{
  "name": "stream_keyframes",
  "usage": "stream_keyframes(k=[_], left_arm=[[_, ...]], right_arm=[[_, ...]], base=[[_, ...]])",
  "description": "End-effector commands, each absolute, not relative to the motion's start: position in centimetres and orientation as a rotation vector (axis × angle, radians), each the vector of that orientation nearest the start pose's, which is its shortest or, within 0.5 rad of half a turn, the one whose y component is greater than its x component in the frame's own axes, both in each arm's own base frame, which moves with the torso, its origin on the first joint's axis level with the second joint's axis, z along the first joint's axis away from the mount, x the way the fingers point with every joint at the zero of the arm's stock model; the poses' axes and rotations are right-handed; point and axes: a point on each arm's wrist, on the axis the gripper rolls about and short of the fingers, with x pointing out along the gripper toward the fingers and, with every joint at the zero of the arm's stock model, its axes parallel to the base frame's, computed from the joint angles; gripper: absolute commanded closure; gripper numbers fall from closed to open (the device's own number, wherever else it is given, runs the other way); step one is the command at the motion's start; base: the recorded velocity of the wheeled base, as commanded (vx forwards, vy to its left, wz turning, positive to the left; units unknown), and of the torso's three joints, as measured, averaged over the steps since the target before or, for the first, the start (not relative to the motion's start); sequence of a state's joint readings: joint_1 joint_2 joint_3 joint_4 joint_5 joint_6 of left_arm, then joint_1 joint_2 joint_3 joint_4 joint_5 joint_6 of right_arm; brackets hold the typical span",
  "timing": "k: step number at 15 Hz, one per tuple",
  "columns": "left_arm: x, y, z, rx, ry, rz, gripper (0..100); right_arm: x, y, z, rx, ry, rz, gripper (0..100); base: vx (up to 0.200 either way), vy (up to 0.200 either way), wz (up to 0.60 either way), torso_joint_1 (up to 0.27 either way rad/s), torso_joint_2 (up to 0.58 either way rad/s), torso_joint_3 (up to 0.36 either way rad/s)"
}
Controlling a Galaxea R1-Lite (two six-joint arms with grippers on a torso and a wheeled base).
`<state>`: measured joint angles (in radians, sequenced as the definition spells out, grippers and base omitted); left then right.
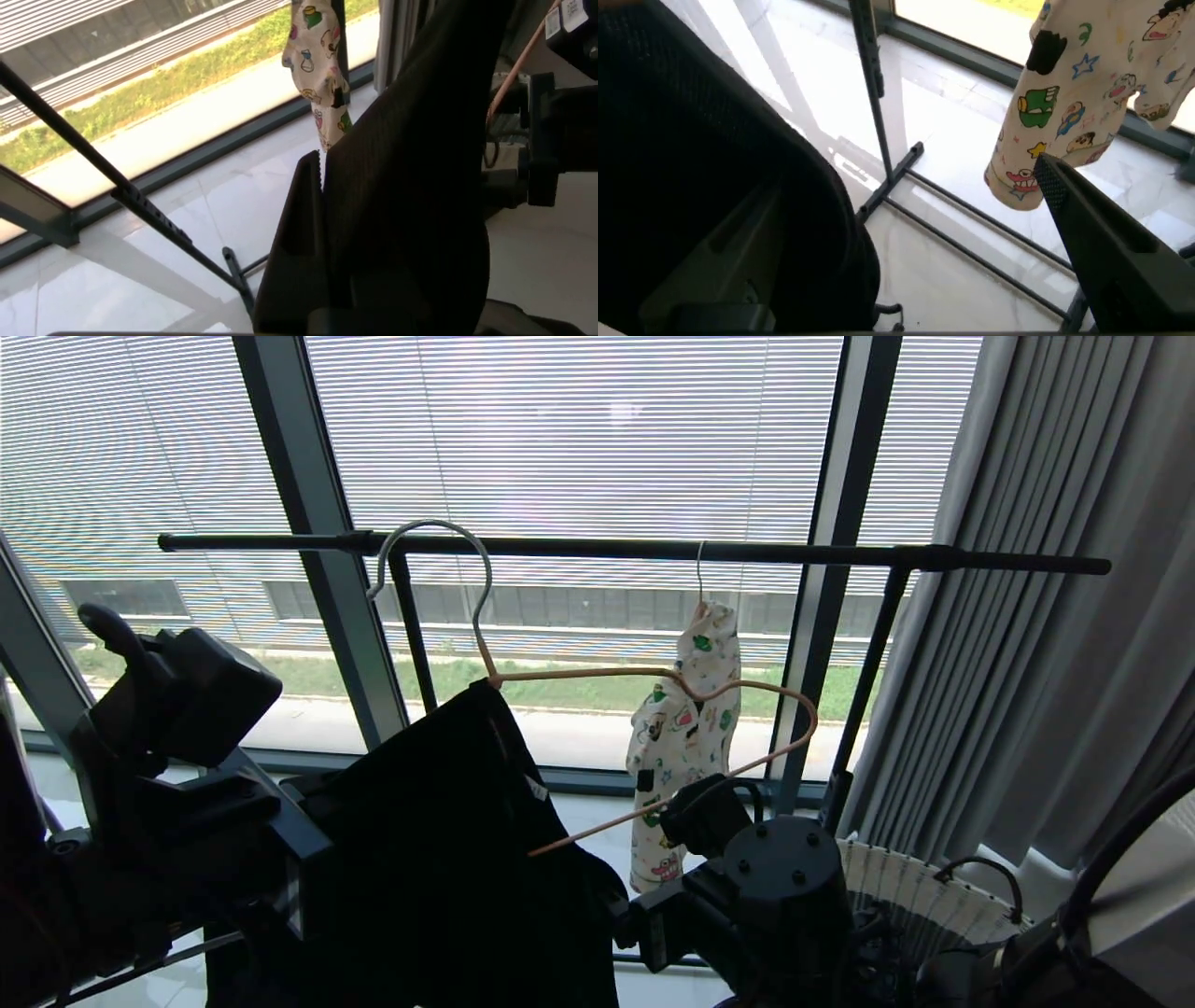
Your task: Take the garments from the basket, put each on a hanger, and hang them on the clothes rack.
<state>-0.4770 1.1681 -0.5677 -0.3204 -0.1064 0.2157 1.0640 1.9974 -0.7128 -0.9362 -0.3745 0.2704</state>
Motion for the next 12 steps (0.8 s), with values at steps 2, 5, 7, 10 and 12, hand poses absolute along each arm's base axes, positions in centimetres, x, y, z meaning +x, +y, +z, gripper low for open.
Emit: stream_keyframes(k=[2,5,7,10,12], left_arm=[[15.0,-7.5,21.1,0.260,0.221,-0.581,100],[15.2,-6.9,20.9,0.261,0.228,-0.545,100],[15.3,-6.5,20.3,0.325,0.240,-0.503,100],[15.1,-6.1,19.5,0.397,0.255,-0.498,100],[15.0,-6.1,19.1,0.406,0.265,-0.499,100]], right_arm=[[18.6,27.8,8.5,-0.006,0.364,0.547,0],[21.0,26.1,9.1,-0.023,0.314,0.464,0],[22.5,24.9,9.4,-0.033,0.282,0.415,0],[24.2,23.2,10.0,-0.038,0.255,0.359,0],[25.1,22.2,10.4,-0.041,0.242,0.329,0]], base=[[0.000,0.000,0.00,0.000,0.00,0.000],[0.000,0.000,0.00,0.000,0.00,0.000],[0.000,0.000,0.00,0.000,0.00,0.000],[0.000,0.000,0.00,0.000,0.00,0.000],[0.000,0.000,0.00,0.000,0.00,0.000]])
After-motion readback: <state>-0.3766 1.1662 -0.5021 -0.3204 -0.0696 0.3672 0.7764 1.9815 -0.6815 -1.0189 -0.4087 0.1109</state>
